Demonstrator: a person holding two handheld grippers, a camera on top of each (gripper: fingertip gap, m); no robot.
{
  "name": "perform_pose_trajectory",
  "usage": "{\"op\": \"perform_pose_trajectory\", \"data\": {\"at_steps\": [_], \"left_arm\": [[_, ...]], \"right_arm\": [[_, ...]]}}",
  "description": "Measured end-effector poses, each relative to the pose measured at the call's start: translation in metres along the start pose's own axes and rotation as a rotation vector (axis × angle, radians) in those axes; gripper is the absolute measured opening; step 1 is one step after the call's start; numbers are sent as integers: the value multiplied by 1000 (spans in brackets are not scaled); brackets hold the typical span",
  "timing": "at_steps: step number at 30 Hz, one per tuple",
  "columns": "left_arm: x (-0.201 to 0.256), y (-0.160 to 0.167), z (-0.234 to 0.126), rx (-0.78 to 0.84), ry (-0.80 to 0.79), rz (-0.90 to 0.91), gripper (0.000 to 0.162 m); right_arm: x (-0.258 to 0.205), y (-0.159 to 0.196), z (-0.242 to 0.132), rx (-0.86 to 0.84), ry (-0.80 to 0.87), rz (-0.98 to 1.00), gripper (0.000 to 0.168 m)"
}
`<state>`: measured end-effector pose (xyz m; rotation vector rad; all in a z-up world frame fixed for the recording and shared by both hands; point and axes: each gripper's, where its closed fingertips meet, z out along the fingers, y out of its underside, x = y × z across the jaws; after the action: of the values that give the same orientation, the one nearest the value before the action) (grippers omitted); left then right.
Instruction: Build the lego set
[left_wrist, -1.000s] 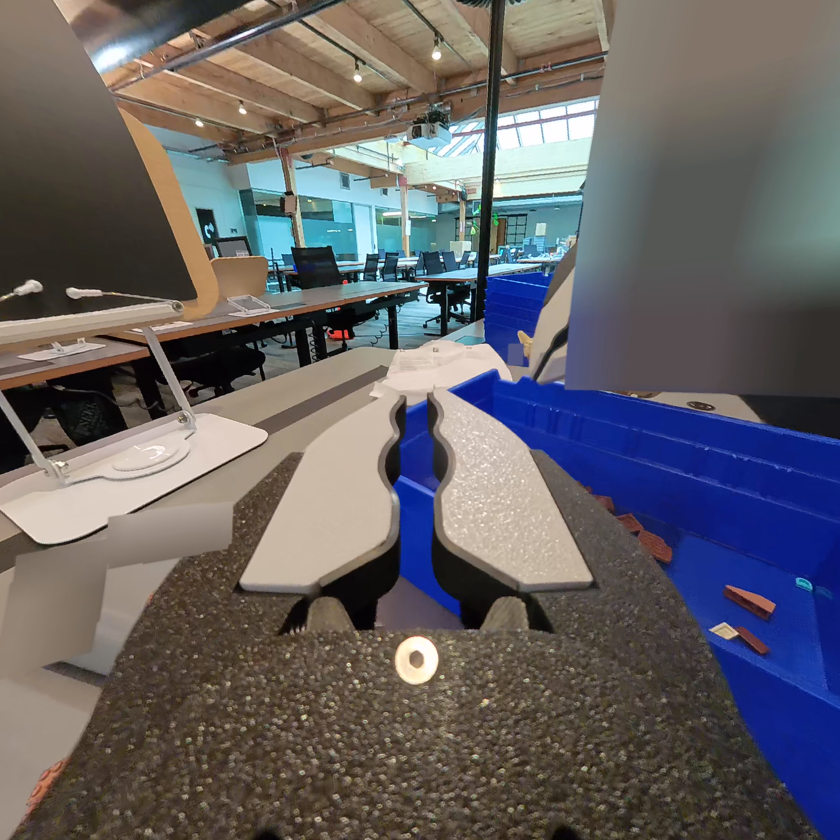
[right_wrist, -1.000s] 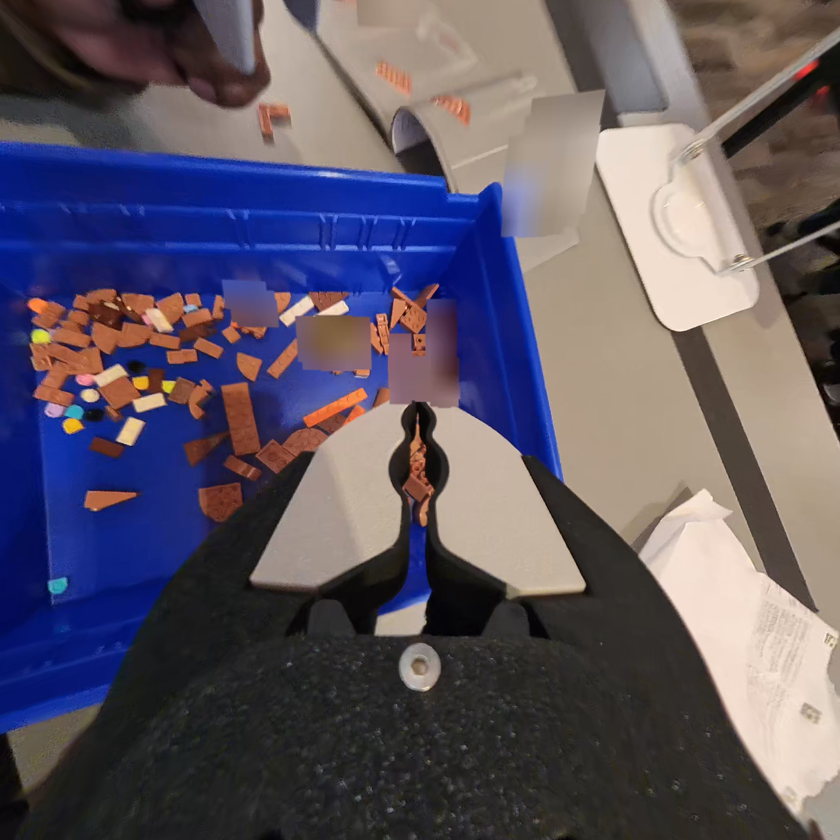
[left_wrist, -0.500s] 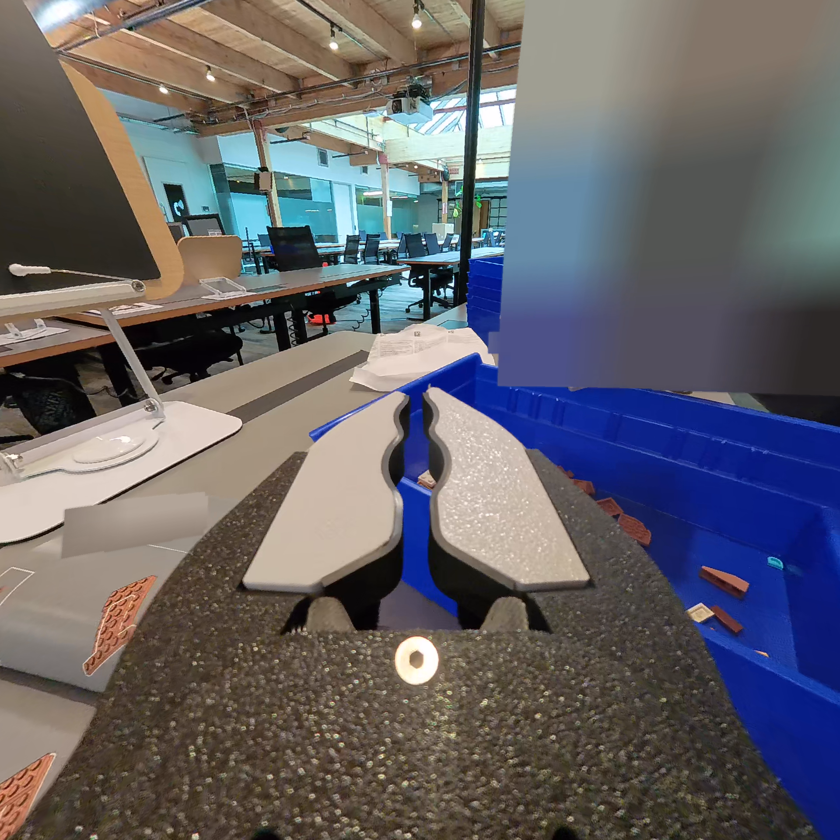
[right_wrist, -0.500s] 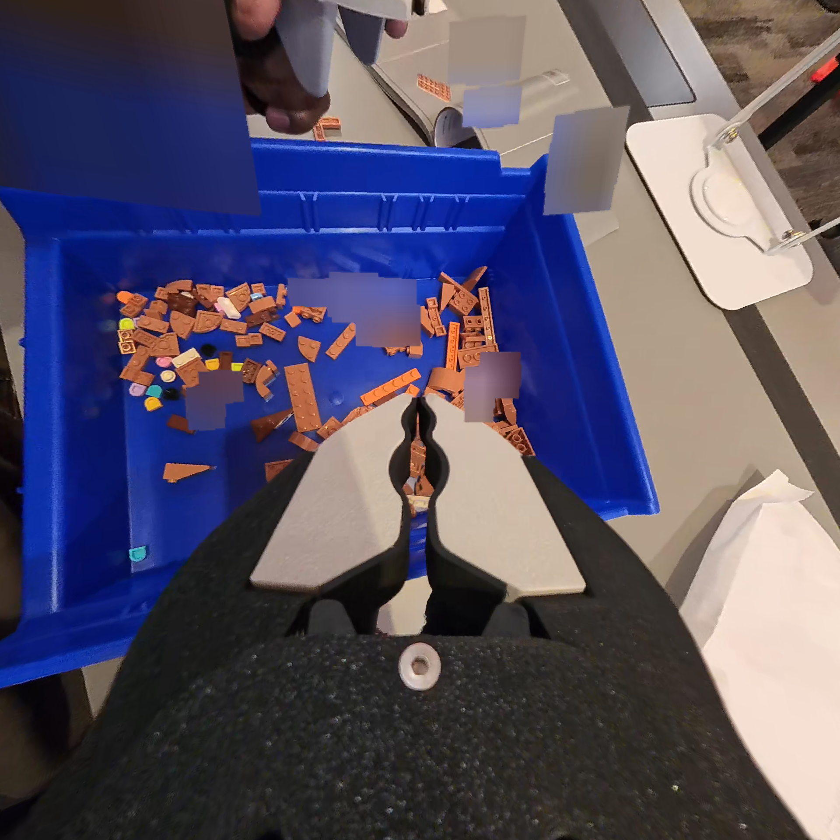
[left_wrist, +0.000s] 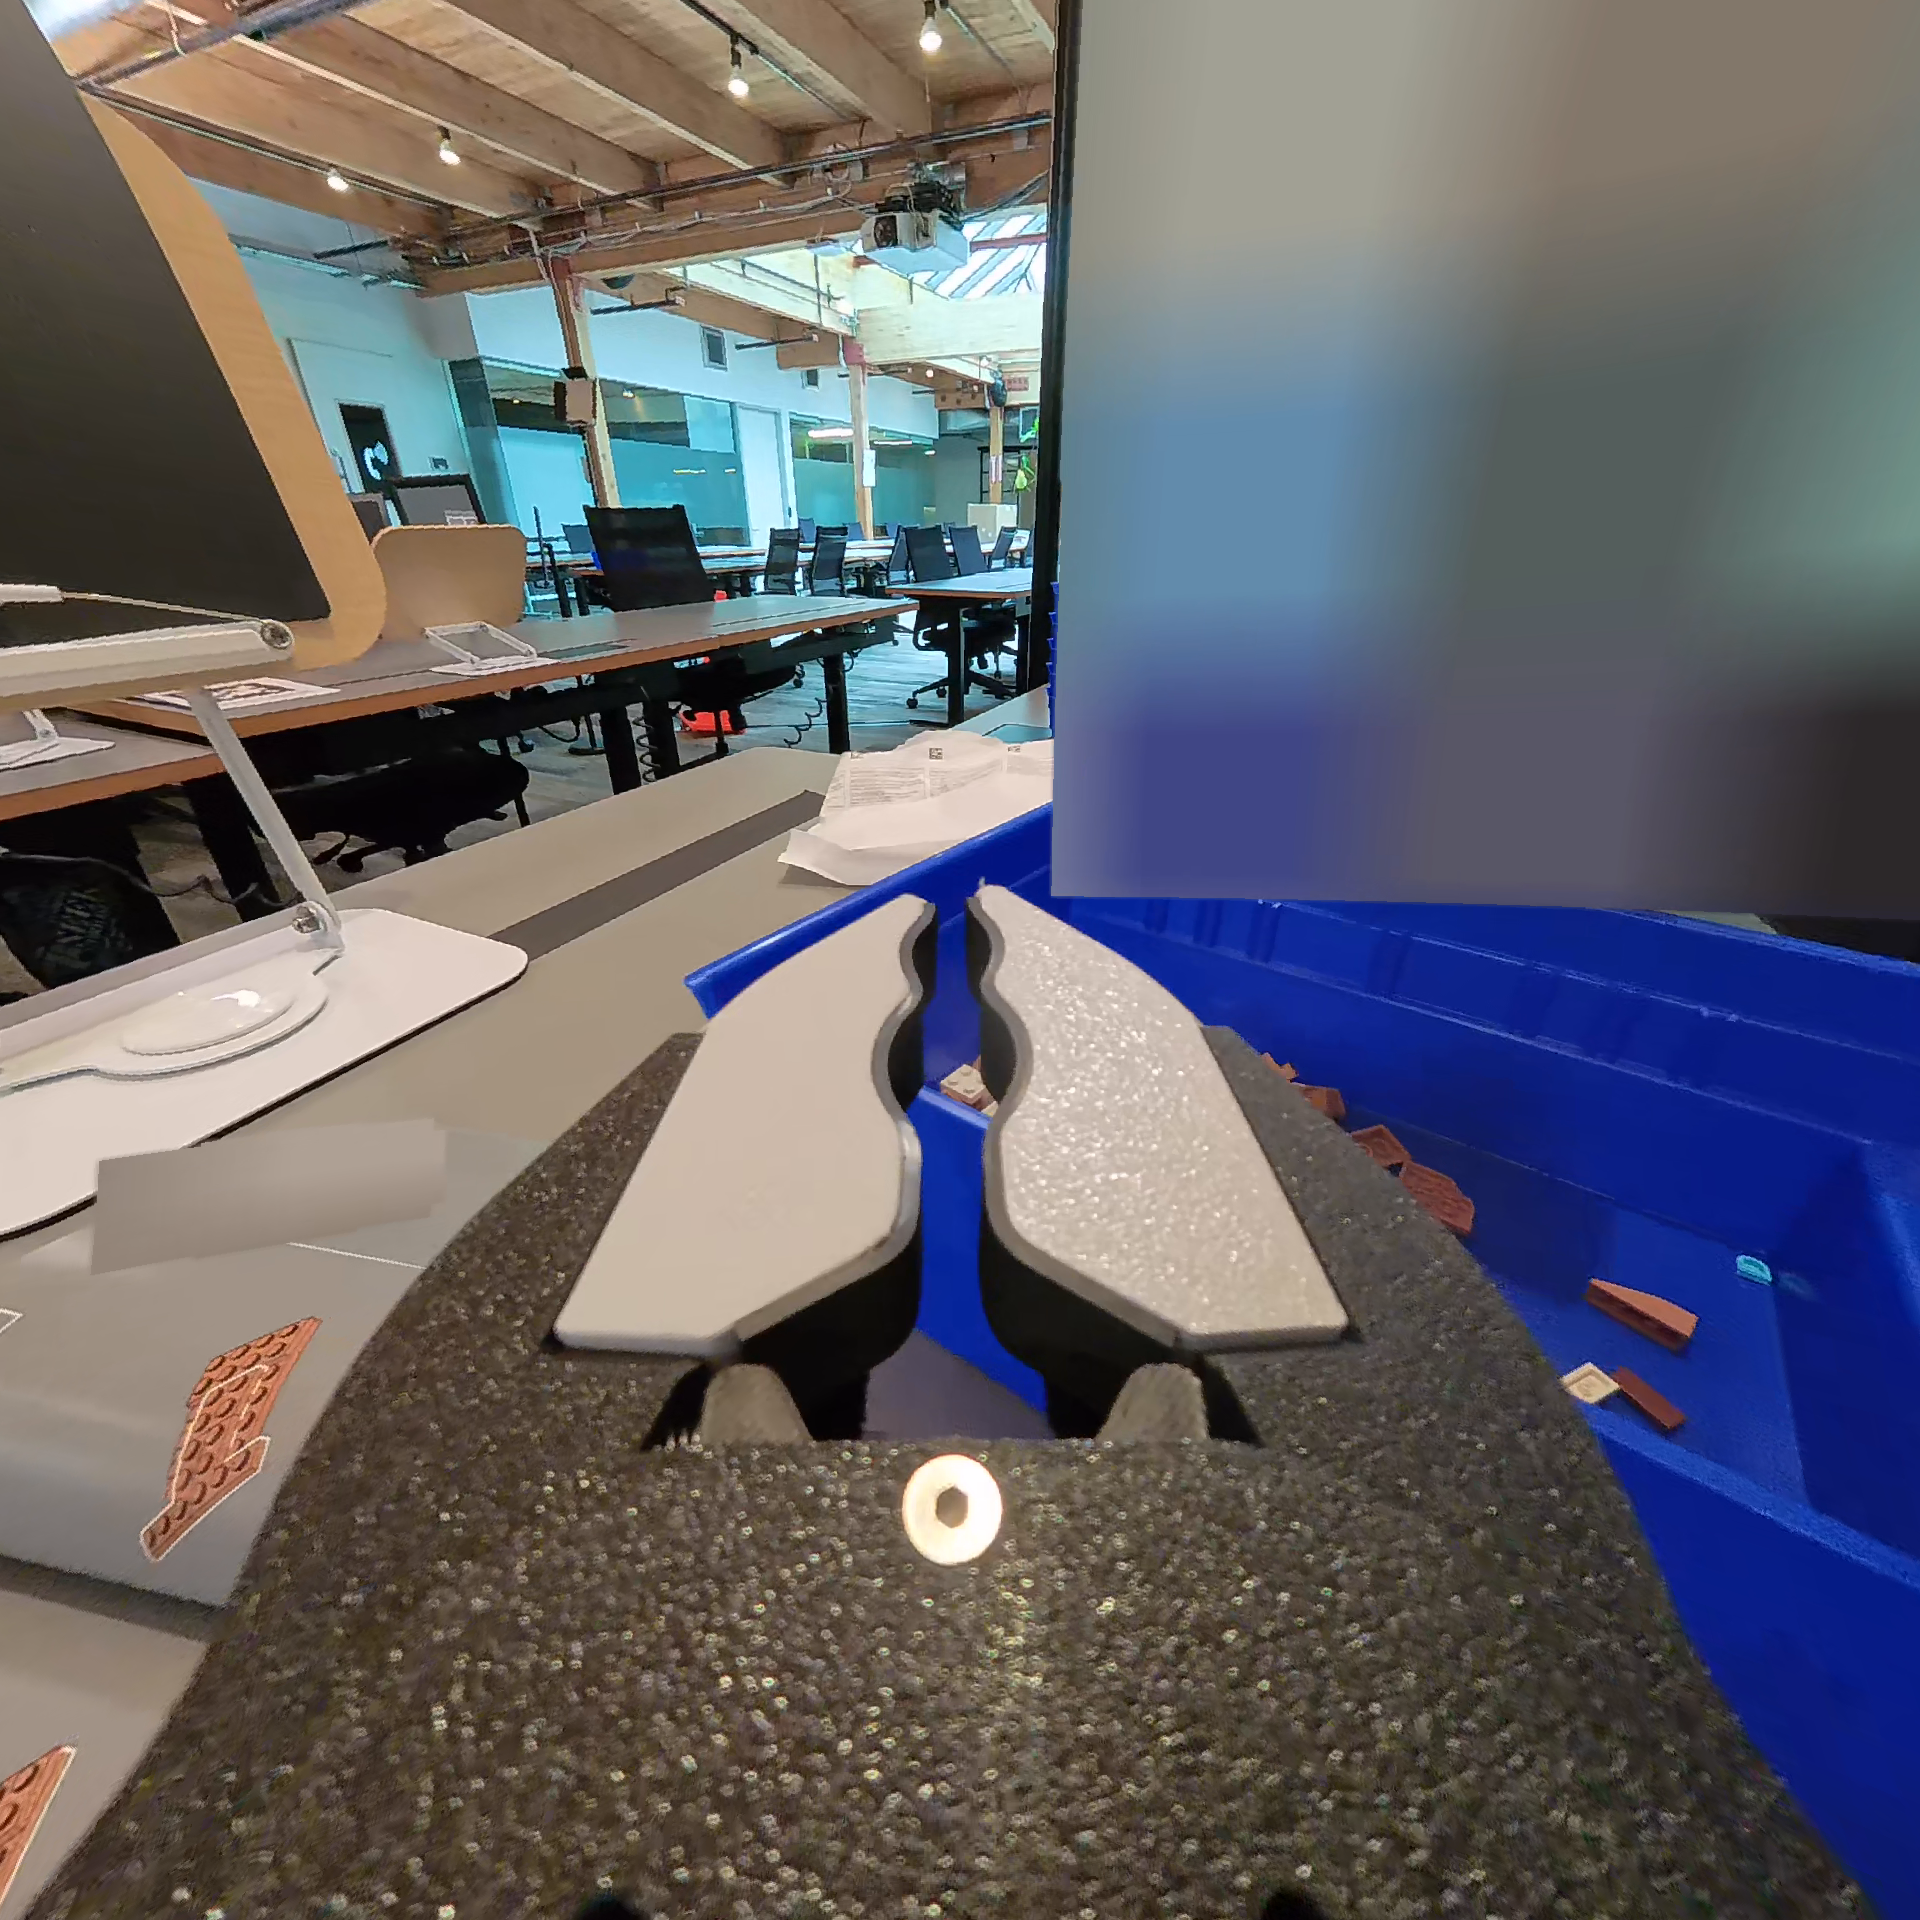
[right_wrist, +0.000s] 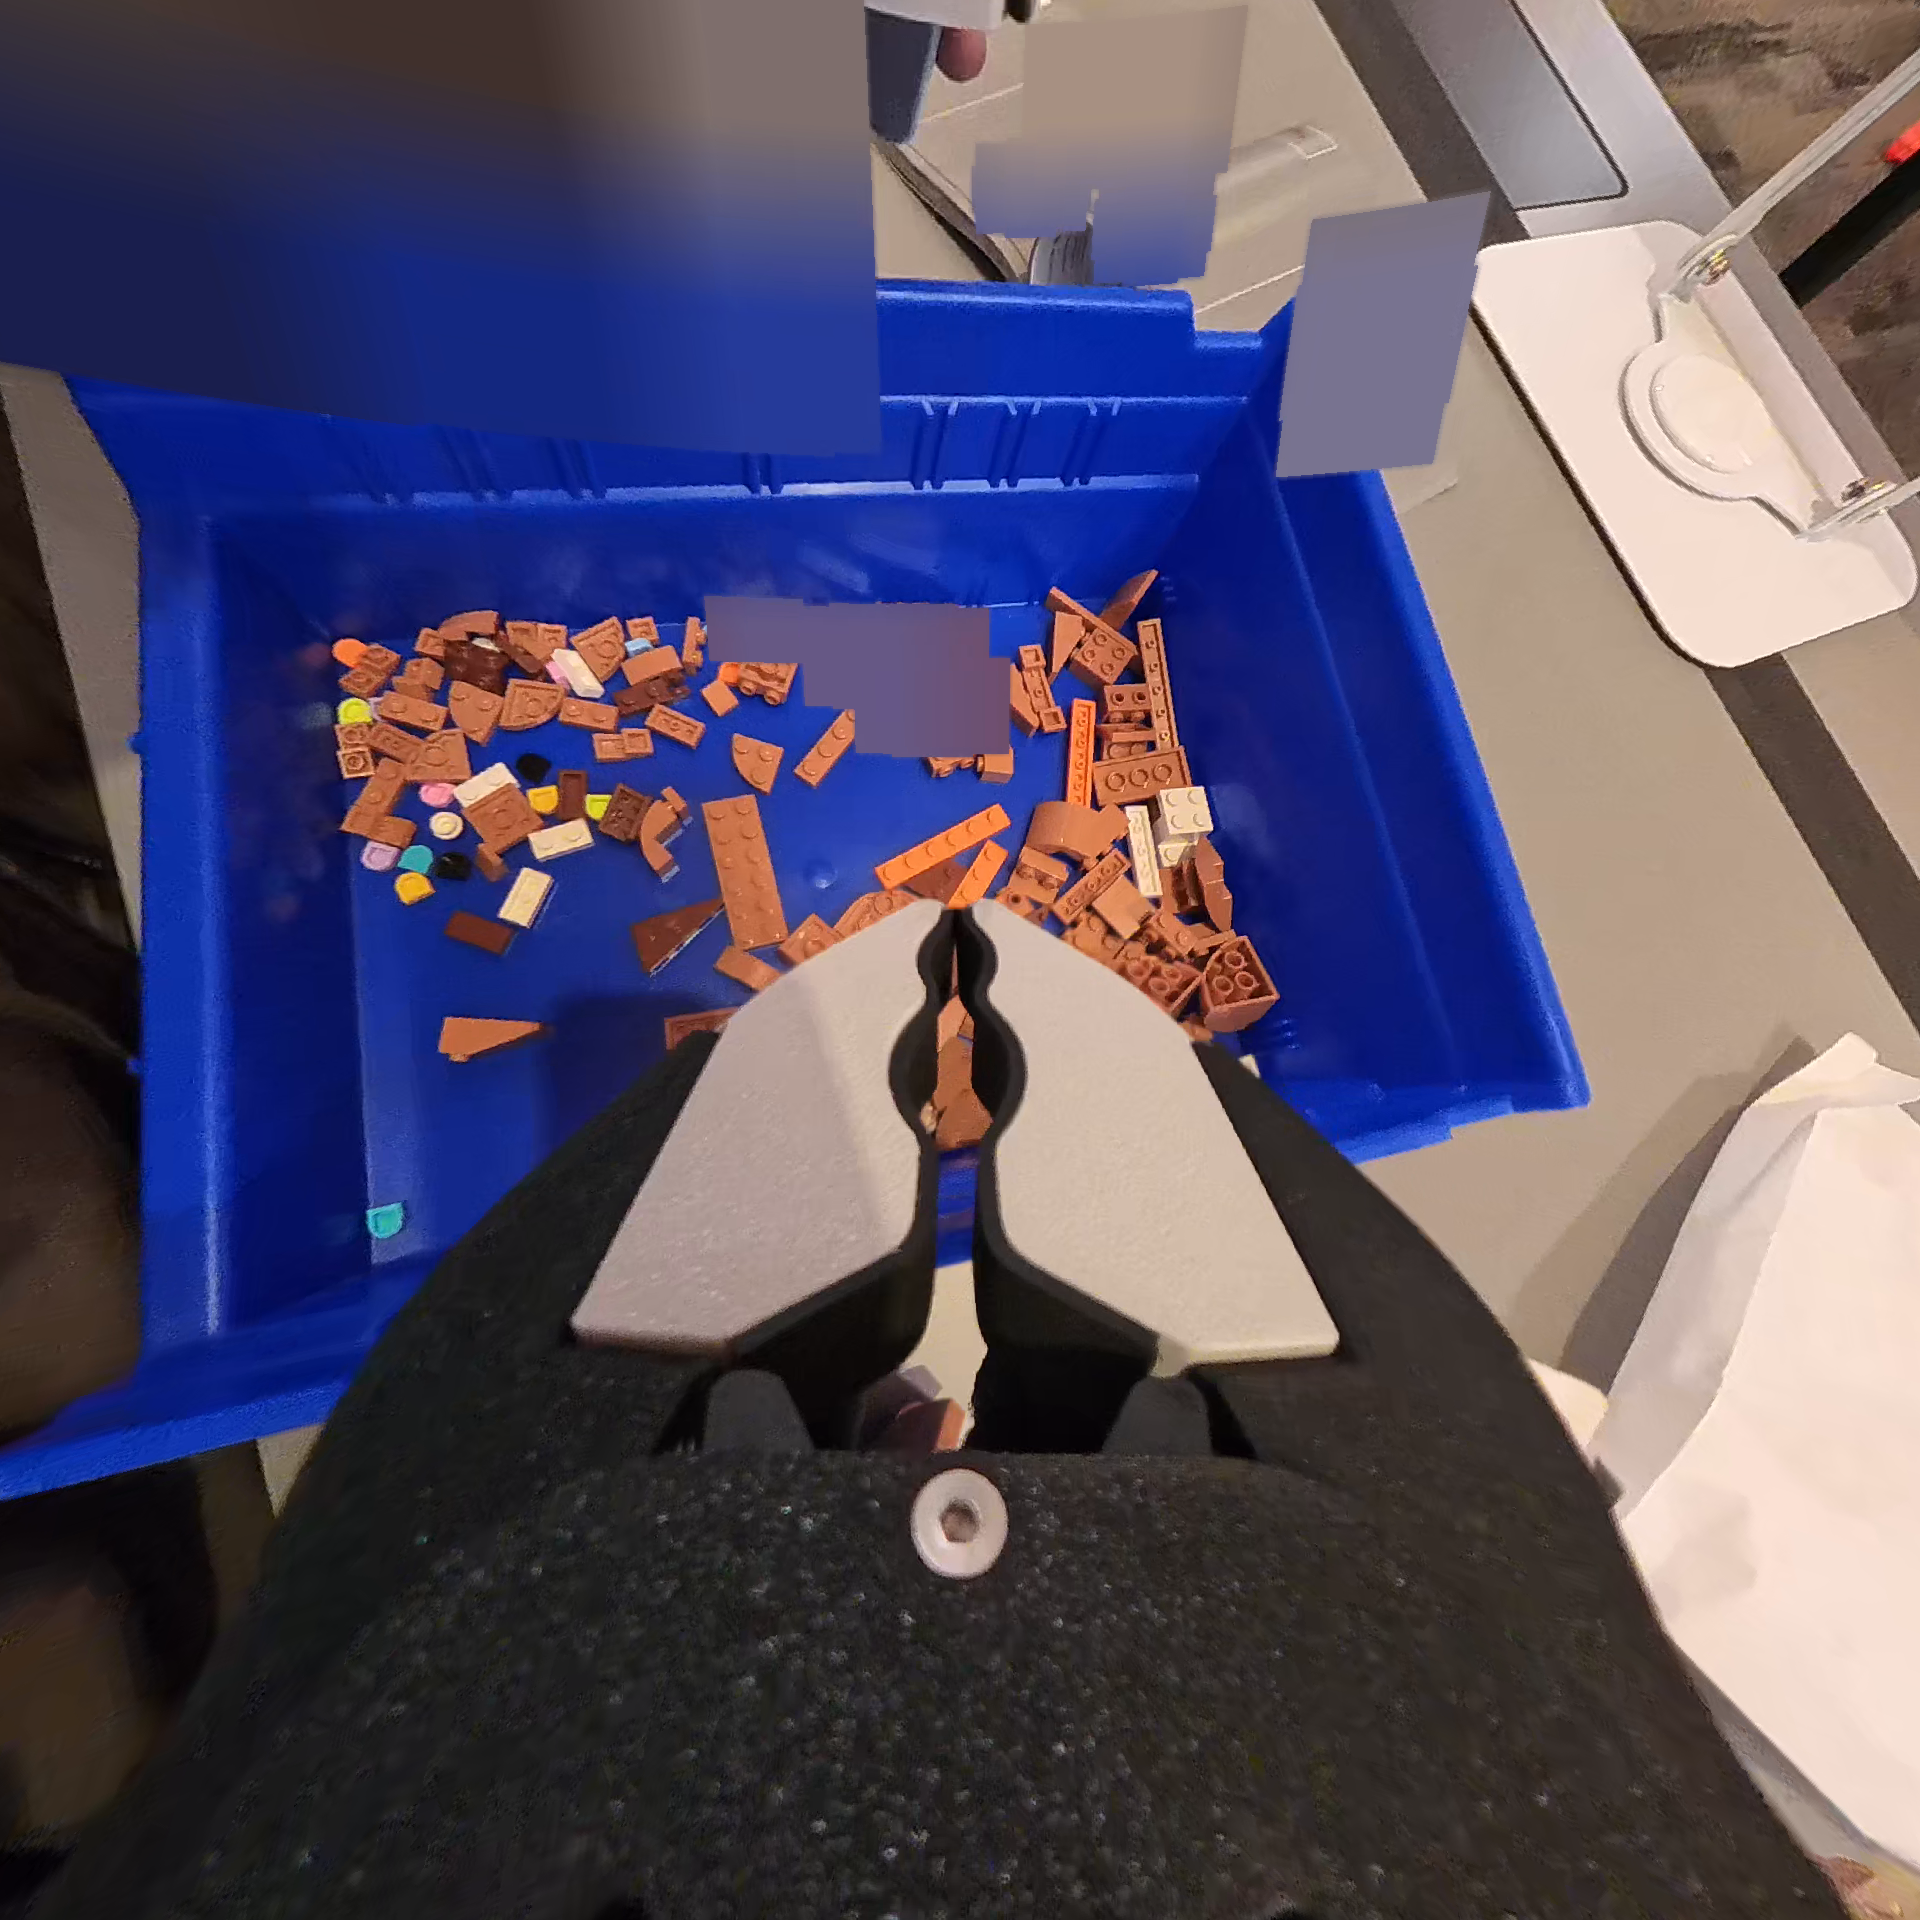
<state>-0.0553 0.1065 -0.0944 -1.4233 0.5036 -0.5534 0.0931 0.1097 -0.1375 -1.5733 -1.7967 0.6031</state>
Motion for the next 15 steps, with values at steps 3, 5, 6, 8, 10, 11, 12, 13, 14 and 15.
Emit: {"op": "perform_pose_trajectory", "data": {"at_steps": [3, 5, 6, 8, 10, 11, 12, 13, 14, 15], "left_arm": [[2, 0, 1, -2, 5, 19, 5], [2, 2, 1, -6, 6, 20, 5], [2, 2, 1, -5, 7, 16, 5], [2, 2, 1, -4, 9, 11, 5], [3, 1, 1, -2, 11, 14, 5], [4, 0, 1, 0, 14, 15, 5], [4, 0, 1, 3, 17, 16, 5], [5, -1, 1, 7, 21, 17, 5], [6, -2, 1, 10, 24, 19, 5], [6, -2, 1, 12, 26, 19, 5]], "right_arm": [[-3, 3, -6, 20, 7, 19, 0], [-6, 4, -11, 34, 17, 20, 0], [-7, 3, -14, 45, 21, 16, 0], [-8, 0, -19, 66, 33, 10, 0], [-10, -2, -22, 86, 33, 14, 0], [-11, -3, -22, 97, 29, 18, 0], [-11, -4, -22, 109, 26, 20, 0], [-12, -5, -22, 119, 26, 22, 0], [-13, -6, -21, 129, 23, 25, 0], [-15, -7, -21, 139, 17, 29, 0]]}}
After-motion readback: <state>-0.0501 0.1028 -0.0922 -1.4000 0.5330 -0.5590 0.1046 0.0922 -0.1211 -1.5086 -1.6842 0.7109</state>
